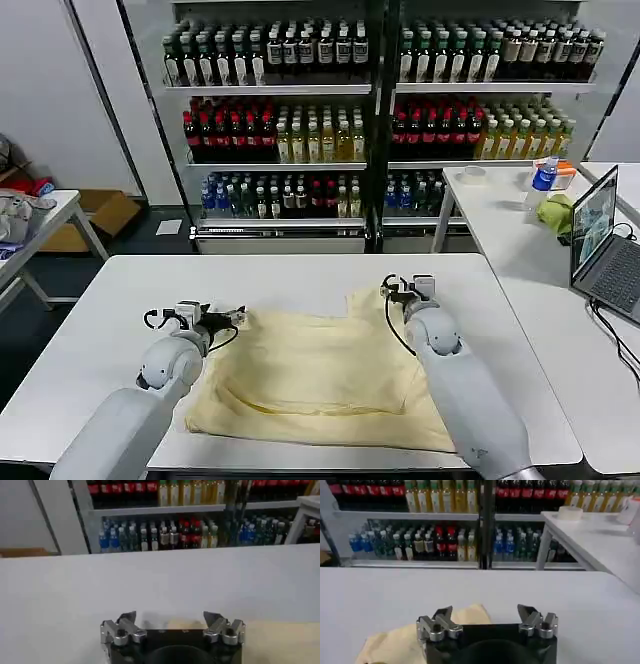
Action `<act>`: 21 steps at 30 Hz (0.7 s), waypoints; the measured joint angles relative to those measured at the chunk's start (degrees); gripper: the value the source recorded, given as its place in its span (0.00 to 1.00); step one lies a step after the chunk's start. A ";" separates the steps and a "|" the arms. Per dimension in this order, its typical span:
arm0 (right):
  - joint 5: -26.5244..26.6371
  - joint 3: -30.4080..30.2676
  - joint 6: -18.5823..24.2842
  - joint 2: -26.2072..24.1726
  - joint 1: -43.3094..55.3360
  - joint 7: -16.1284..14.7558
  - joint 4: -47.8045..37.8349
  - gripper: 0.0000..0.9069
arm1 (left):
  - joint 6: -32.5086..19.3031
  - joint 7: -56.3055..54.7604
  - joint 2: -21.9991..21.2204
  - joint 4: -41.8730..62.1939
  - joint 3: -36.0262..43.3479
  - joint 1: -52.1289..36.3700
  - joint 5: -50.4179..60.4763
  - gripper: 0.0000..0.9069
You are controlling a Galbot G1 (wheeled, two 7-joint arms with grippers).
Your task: Fold and organize the clothes.
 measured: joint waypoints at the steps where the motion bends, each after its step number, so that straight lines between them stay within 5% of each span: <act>1: 0.01 -0.05 -0.01 0.23 0.27 -0.05 -0.51 1.00 | 0.09 0.13 -0.01 0.02 0.12 -0.03 0.02 1.00; 3: 0.00 -0.04 -0.01 0.72 0.93 -0.20 -1.61 1.00 | 0.21 0.33 -0.08 0.16 0.38 -0.08 0.07 0.96; 4: 0.02 -0.01 -0.01 0.94 1.20 -0.30 -2.14 0.83 | 0.24 0.40 -0.13 0.28 0.55 -0.13 0.12 0.68; 5: 0.08 0.06 -0.01 1.18 1.45 -0.40 -2.75 0.74 | 0.25 0.51 -0.23 0.44 0.73 -0.20 0.12 0.52; 6: 0.11 0.13 -0.01 1.39 1.65 -0.49 -3.28 0.47 | 0.25 0.62 -0.30 0.58 0.85 -0.30 0.11 0.11; 8: 0.16 0.17 0.01 1.82 1.89 -0.70 -4.23 0.09 | 0.27 0.61 -0.40 0.83 1.07 -0.43 0.09 0.03; 10: 0.14 0.14 0.13 2.07 2.02 -0.82 -4.87 0.00 | 0.27 0.81 -0.34 0.84 1.20 -0.41 0.09 0.02; 21: 1.27 0.28 0.54 2.07 1.81 -1.70 -5.60 0.00 | -0.45 2.03 0.34 -0.09 1.21 0.92 -0.05 0.03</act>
